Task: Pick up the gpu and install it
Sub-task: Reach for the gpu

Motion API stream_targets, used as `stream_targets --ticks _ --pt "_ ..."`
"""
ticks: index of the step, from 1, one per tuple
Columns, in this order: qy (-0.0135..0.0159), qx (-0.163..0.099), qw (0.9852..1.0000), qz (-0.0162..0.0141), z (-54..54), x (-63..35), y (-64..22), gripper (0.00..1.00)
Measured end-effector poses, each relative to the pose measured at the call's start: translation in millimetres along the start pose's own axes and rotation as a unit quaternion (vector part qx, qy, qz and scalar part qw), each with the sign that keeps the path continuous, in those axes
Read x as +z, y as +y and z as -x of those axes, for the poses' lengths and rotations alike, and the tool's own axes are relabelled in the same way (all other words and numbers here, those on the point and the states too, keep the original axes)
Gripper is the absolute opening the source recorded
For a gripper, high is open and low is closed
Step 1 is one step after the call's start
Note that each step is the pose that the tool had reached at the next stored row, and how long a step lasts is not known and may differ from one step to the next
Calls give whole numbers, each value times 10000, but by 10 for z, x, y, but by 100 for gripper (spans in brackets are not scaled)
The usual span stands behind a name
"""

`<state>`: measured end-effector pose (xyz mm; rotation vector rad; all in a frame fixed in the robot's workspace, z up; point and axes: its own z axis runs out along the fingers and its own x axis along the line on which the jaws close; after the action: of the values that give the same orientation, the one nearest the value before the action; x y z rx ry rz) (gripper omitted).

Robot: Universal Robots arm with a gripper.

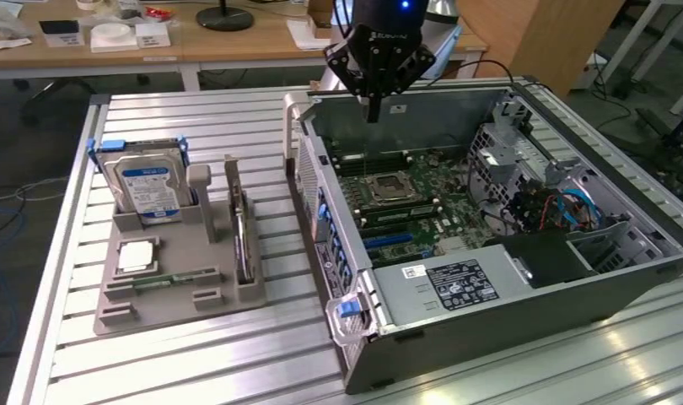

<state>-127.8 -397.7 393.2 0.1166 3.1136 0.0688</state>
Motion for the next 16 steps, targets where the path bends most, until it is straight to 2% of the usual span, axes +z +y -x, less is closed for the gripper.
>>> stream_targets --ticks 16 --pt "-1 16 10000 0 -193 -5 -11 11"
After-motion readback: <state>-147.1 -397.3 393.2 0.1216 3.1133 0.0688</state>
